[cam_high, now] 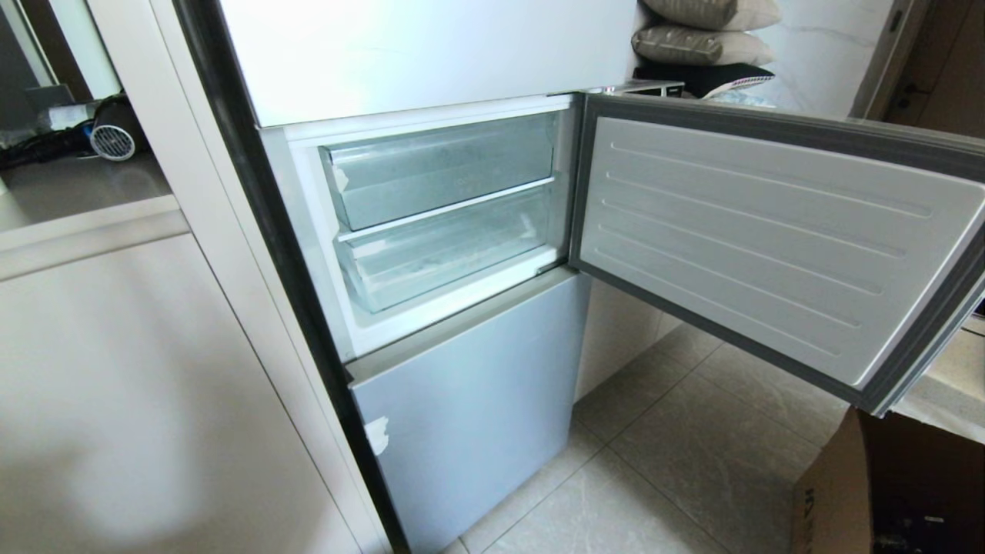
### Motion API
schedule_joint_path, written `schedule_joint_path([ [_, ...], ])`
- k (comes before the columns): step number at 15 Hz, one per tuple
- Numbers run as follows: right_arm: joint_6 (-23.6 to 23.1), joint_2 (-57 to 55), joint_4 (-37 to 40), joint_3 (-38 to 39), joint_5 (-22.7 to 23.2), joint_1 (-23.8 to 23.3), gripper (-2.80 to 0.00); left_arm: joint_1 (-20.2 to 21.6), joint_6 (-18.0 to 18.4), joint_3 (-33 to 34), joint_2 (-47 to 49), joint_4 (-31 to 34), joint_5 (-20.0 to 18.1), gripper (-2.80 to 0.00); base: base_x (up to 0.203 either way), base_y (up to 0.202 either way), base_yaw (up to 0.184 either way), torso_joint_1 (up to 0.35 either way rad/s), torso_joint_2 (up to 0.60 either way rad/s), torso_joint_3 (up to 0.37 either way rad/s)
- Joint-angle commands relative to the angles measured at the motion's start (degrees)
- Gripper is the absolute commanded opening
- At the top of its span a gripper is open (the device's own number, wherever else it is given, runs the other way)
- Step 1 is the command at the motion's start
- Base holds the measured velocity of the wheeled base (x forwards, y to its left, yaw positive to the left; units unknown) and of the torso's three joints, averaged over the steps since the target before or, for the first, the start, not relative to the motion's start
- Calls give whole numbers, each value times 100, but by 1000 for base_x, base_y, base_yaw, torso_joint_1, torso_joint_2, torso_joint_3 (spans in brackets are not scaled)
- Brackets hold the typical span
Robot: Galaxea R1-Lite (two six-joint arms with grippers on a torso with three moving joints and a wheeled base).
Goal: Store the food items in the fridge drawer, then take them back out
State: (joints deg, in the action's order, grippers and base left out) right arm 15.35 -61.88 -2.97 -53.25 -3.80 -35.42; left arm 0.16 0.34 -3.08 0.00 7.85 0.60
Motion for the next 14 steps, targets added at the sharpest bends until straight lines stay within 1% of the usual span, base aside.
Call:
schedule_joint_path([
  [1,8,-326,-22,-22,348,-583,-280,2,1,1,9,6,2,-280,0,0,0,0,0,0],
  [3,9,-583,-217,-12,877,-1151,-280,2,1,1,9,6,2,-280,0,0,0,0,0,0],
  [4,6,-722,-415,35,1131,-1359,-280,2,1,1,9,6,2,-280,0,0,0,0,0,0],
  [8,-150,-1309,-1090,218,1771,-2036,-280,2,1,1,9,6,2,-280,0,0,0,0,0,0],
  [10,-182,-1710,-1598,154,2209,-2239,-280,2,1,1,9,6,2,-280,0,0,0,0,0,0],
  [12,-191,-2180,-2141,63,2807,-2275,-280,2,1,1,9,6,2,-280,0,0,0,0,0,0],
  [14,-189,-2667,-2447,-242,3495,-2278,-280,2,1,1,9,6,2,-280,0,0,0,0,0,0],
])
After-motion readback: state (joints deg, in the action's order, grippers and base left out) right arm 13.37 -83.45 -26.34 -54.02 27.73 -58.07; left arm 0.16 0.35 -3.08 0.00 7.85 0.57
